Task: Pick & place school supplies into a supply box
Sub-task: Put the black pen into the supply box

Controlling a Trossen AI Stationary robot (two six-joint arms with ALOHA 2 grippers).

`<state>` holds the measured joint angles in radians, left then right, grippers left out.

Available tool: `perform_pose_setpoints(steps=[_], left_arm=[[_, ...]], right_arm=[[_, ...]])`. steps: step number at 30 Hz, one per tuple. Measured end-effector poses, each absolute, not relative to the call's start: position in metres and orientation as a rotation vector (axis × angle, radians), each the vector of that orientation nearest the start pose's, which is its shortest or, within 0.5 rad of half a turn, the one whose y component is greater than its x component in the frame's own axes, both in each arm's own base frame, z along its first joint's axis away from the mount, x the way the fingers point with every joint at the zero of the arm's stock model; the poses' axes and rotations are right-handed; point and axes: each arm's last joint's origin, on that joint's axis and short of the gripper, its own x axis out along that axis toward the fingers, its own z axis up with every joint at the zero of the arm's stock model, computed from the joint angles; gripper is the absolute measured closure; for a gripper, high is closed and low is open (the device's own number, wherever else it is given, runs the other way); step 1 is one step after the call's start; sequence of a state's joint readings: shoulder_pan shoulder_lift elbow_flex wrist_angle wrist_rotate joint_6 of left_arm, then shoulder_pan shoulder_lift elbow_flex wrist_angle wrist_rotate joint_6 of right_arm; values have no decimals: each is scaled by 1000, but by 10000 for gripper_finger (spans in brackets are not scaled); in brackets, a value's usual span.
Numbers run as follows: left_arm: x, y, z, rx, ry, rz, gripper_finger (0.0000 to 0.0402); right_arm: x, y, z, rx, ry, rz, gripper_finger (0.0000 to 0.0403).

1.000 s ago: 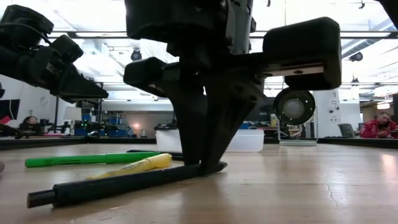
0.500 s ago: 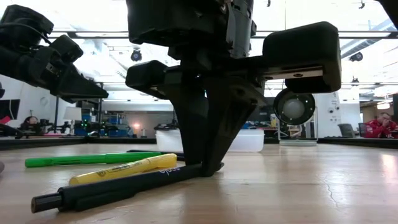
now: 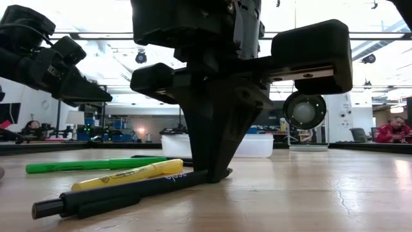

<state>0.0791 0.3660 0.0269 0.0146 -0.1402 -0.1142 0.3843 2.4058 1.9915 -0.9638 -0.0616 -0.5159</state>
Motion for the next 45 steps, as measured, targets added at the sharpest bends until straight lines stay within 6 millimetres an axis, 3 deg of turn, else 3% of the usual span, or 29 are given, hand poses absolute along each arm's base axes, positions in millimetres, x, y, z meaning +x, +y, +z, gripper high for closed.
perform_pose_setpoints(steps=[17,30,45], left_arm=[[115,13,142,-103,312,236,332],[115,13,142,-103,312,236,332],[115,13,142,-103,313,236,332]], right_arm=[[446,185,148,-597,1264,716,387],[440,187,177,-522,1240,635,388],[439,181,192,-502,1237,306,388]])
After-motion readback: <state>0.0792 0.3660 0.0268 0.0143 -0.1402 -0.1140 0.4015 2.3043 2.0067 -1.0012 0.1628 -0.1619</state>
